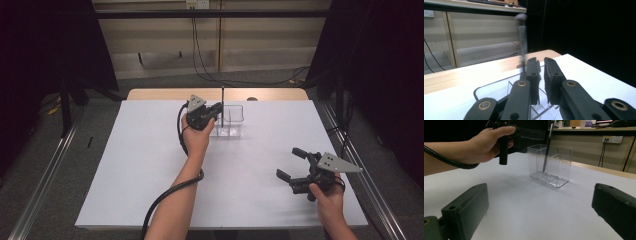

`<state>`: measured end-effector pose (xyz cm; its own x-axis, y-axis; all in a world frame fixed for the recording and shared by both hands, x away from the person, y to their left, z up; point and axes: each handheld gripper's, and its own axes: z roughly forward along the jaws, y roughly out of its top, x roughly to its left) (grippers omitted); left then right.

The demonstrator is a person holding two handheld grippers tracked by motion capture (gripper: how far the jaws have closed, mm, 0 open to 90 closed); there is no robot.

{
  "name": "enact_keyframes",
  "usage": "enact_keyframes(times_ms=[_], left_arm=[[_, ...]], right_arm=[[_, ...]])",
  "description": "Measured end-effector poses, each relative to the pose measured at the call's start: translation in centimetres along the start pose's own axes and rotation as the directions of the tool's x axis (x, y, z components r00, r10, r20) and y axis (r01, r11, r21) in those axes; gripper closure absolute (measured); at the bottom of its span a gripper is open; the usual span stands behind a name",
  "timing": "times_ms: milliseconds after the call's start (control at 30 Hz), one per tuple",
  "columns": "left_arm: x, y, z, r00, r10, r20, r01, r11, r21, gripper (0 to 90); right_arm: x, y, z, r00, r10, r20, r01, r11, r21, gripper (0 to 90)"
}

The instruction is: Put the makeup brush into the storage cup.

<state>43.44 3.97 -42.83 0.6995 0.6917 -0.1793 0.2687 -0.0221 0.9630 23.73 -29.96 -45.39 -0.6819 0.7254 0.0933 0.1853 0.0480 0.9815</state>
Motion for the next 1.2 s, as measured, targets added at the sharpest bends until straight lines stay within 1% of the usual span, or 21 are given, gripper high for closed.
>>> enact_keyframes(times_ms=[100,133,233,267,400,433,500,600,633,667,700,767,800,900,967,1033,1133,1200], left_arm=[[-0.01,0.14,-0.17,0.9999,0.012,-0.006,-0.012,0.9999,0.004,82.8],[-0.02,0.16,-0.22,0.9999,0.009,-0.007,-0.009,0.9999,0.005,82.2],[-0.07,0.27,-0.36,0.9999,0.012,-0.005,-0.012,0.9998,0.014,77.0],[-0.07,0.35,-0.43,0.9999,0.003,0.011,-0.003,0.9999,0.015,74.7],[-0.14,0.47,-0.48,0.9997,-0.006,0.022,0.005,0.9997,0.026,66.5],[-0.16,0.51,-0.52,0.9997,0.001,0.026,-0.002,0.9996,0.028,64.2],[-0.23,0.57,-0.62,0.9992,0.009,0.038,-0.01,0.9995,0.029,62.7],[-0.27,0.61,-0.72,0.9985,0.006,0.054,-0.007,0.9998,0.021,56.6],[-0.27,0.63,-0.78,0.9982,0.008,0.059,-0.009,0.9998,0.018,56.6],[-0.27,0.65,-0.79,0.998,0.008,0.063,-0.009,0.9998,0.019,53.5],[-0.28,0.66,-0.79,0.9974,0.017,0.071,-0.018,0.9997,0.016,51.9],[-0.34,0.67,-0.79,0.997,0.012,0.076,-0.014,0.9998,0.016,50.4],[-0.36,0.69,-0.82,0.9967,0.02,0.078,-0.022,0.9996,0.02,50.4],[-0.49,0.77,-0.82,0.9956,0.024,0.091,-0.026,0.9994,0.021,46.6],[-0.51,0.79,-0.83,0.9955,0.023,0.092,-0.025,0.9995,0.021,43.8],[-0.55,0.8,-0.82,0.9946,0.021,0.102,-0.023,0.9996,0.019,43.3],[-0.59,0.81,-0.84,0.9939,0.022,0.108,-0.025,0.9994,0.022,38.0],[-0.58,0.83,-0.88,0.9937,0.024,0.109,-0.027,0.9994,0.02,36.8]], right_arm=[[0.01,-0.01,0.02,1.0,-0.002,0.0,0.002,1.0,0.0,0.7],[0.02,0.0,0.03,1.0,-0.002,-0.001,0.002,1.0,0.0,0.6],[0.07,0.01,0.04,1.0,-0.002,-0.001,0.002,1.0,0.003,0.7],[0.07,0.01,0.05,1.0,-0.002,-0.001,0.002,1.0,0.003,0.6],[0.08,-0.02,0.12,1.0,-0.001,-0.002,0.001,1.0,0.004,0.7],[0.09,0.0,0.13,1.0,-0.003,-0.002,0.003,1.0,0.005,0.6],[0.12,0.01,0.13,1.0,-0.002,-0.001,0.002,1.0,0.005,0.6],[0.12,-0.01,0.16,1.0,-0.003,-0.002,0.003,1.0,0.005,0.6],[0.12,-0.01,0.16,1.0,-0.003,-0.002,0.003,1.0,0.005,0.6],[0.14,-0.01,0.16,1.0,-0.002,-0.002,0.002,1.0,0.006,0.6],[0.15,0.0,0.16,1.0,-0.002,-0.002,0.002,1.0,0.006,0.7],[0.15,0.01,0.16,1.0,-0.003,-0.002,0.003,1.0,0.006,0.7],[0.15,0.02,0.16,1.0,-0.004,-0.002,0.004,1.0,0.007,0.6],[0.15,0.01,0.18,1.0,-0.003,0.0,0.003,1.0,0.008,0.6],[0.15,0.01,0.19,1.0,-0.004,-0.001,0.004,1.0,0.008,0.6],[0.16,0.01,0.19,1.0,-0.004,-0.001,0.004,1.0,0.009,0.6],[0.17,0.0,0.21,1.0,-0.005,-0.002,0.005,1.0,0.008,0.6],[0.17,0.0,0.21,1.0,-0.005,-0.002,0.005,1.0,0.009,0.7]])
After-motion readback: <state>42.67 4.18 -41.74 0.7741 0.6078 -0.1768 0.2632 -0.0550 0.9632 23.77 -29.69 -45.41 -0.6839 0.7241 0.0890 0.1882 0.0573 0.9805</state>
